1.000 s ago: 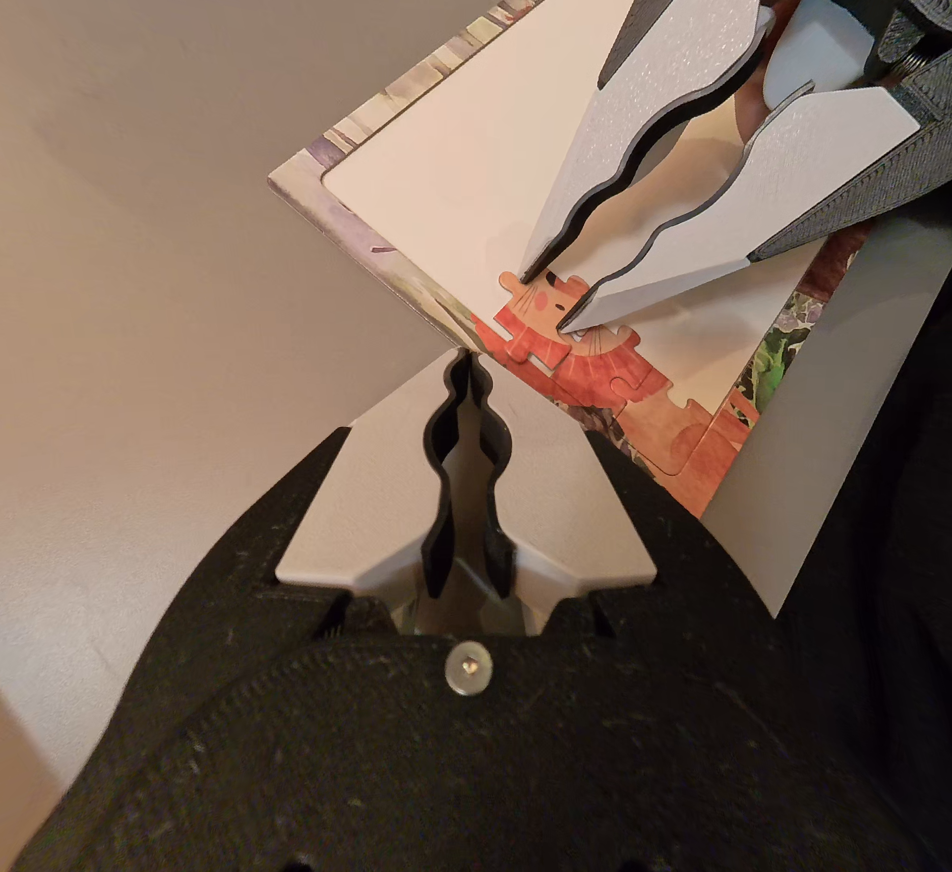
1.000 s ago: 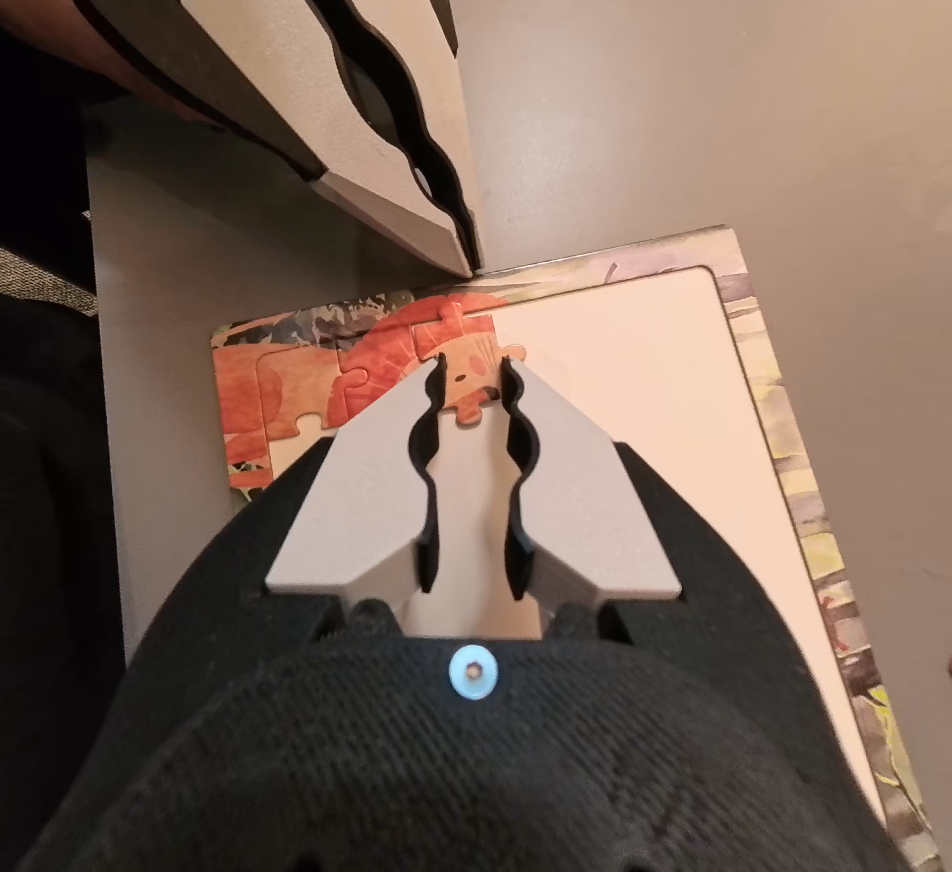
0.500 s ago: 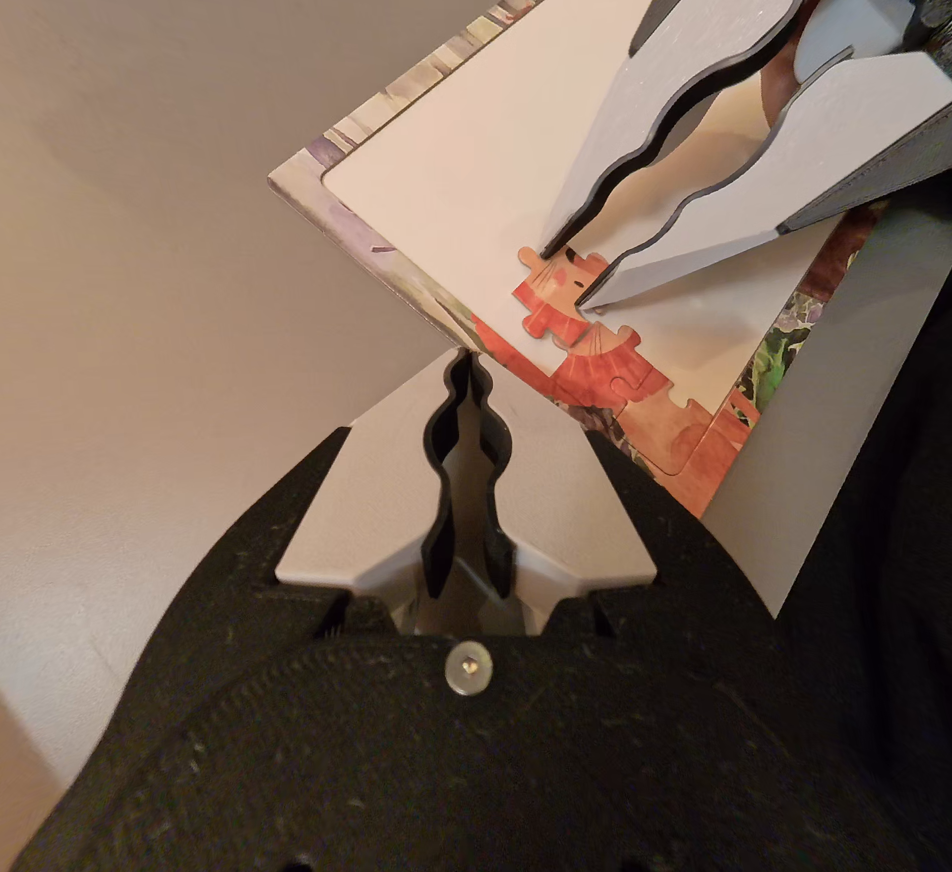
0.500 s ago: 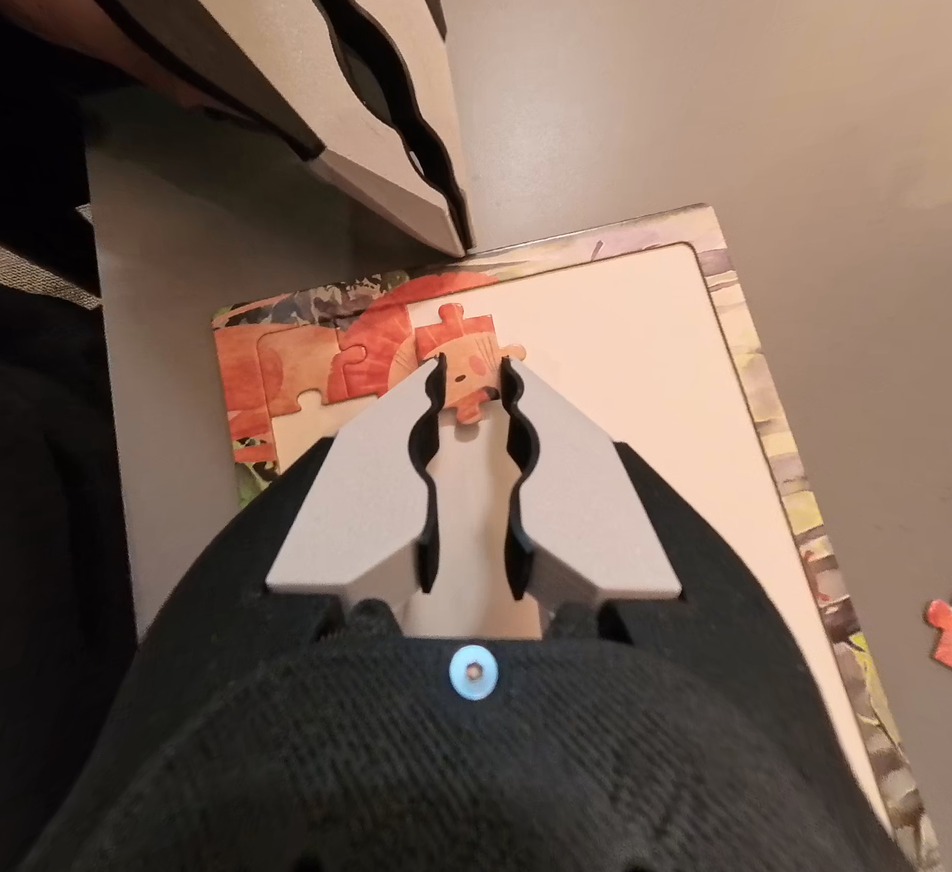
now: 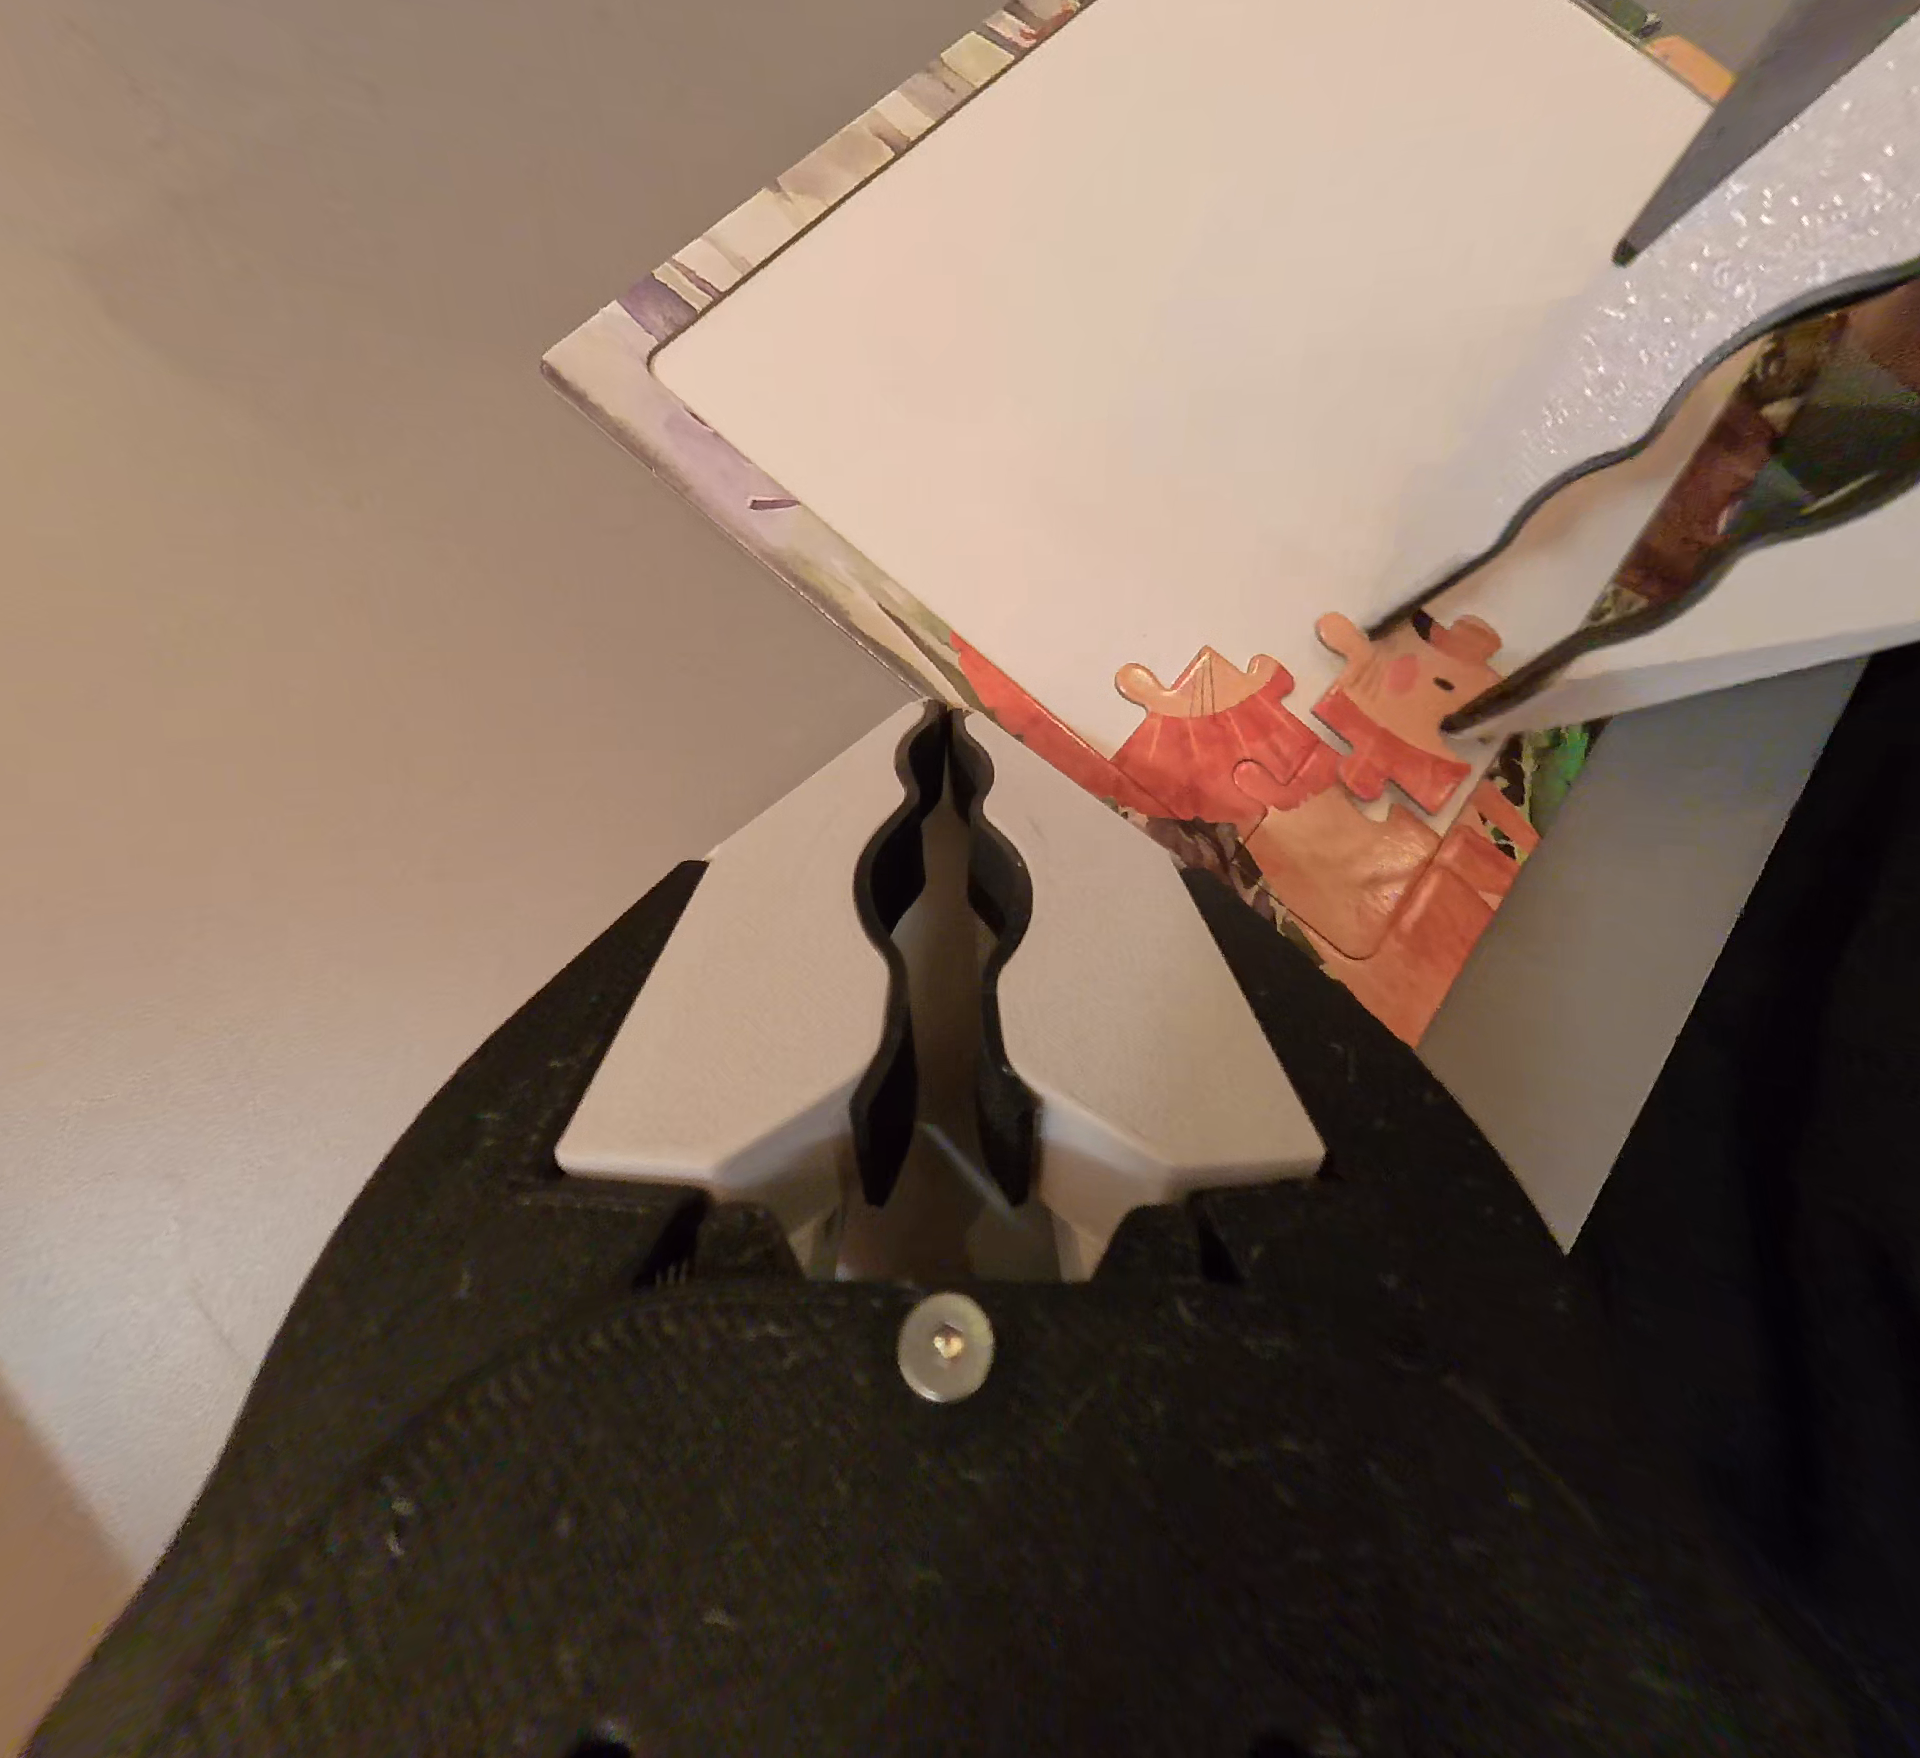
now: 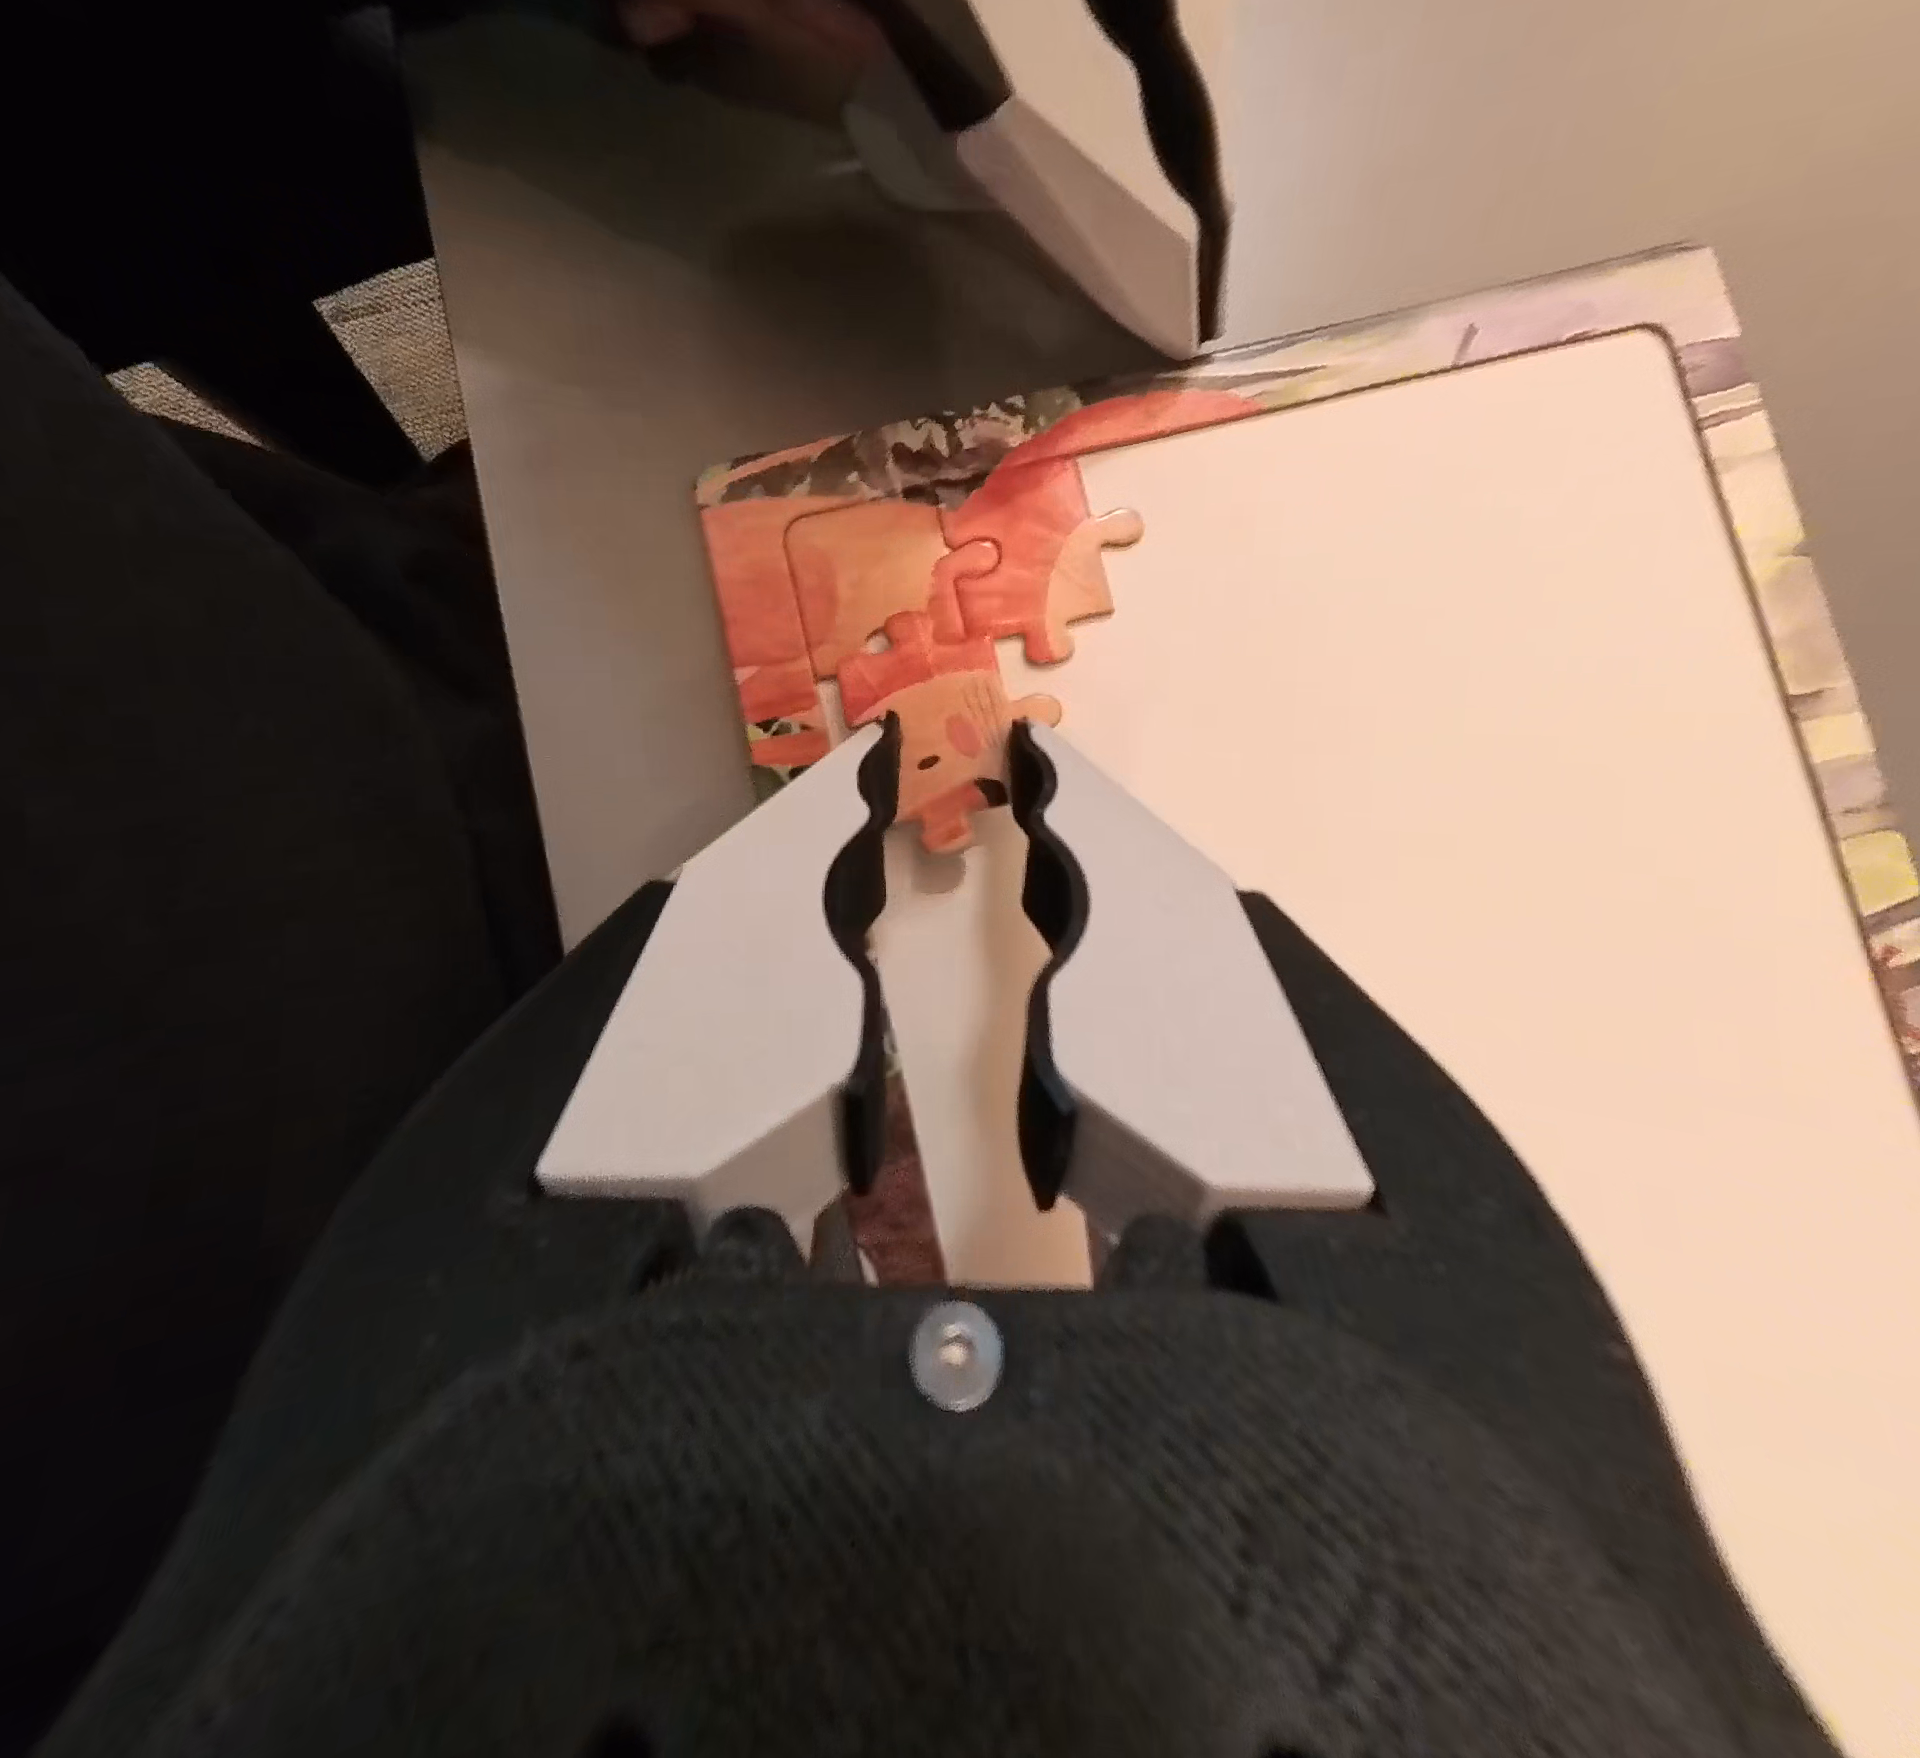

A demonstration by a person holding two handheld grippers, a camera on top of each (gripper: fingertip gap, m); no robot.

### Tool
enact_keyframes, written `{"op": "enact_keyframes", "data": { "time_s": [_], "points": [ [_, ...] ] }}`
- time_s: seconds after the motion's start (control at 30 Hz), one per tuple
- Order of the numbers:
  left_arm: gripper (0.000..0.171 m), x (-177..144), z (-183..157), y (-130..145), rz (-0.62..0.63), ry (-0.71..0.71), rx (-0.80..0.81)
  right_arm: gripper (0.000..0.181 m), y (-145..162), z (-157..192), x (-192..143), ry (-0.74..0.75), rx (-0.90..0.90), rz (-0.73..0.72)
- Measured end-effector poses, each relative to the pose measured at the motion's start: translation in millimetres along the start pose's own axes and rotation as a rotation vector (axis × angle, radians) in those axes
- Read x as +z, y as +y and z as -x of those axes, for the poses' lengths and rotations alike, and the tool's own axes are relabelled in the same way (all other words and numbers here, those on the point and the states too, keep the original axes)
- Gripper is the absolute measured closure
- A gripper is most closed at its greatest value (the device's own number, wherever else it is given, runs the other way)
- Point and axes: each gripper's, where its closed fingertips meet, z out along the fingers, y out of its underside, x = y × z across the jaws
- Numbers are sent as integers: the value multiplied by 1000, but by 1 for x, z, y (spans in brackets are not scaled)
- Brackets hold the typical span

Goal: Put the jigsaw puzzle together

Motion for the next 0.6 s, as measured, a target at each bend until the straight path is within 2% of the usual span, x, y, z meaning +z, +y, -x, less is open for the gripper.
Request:
{"op": "enact_keyframes", "data": {
  "time_s": [0.6],
  "points": [
    [171, 0, 0, 0, 0, -9, 9, 162, 4, 2, 2, 12, -10, 16]
  ]
}}
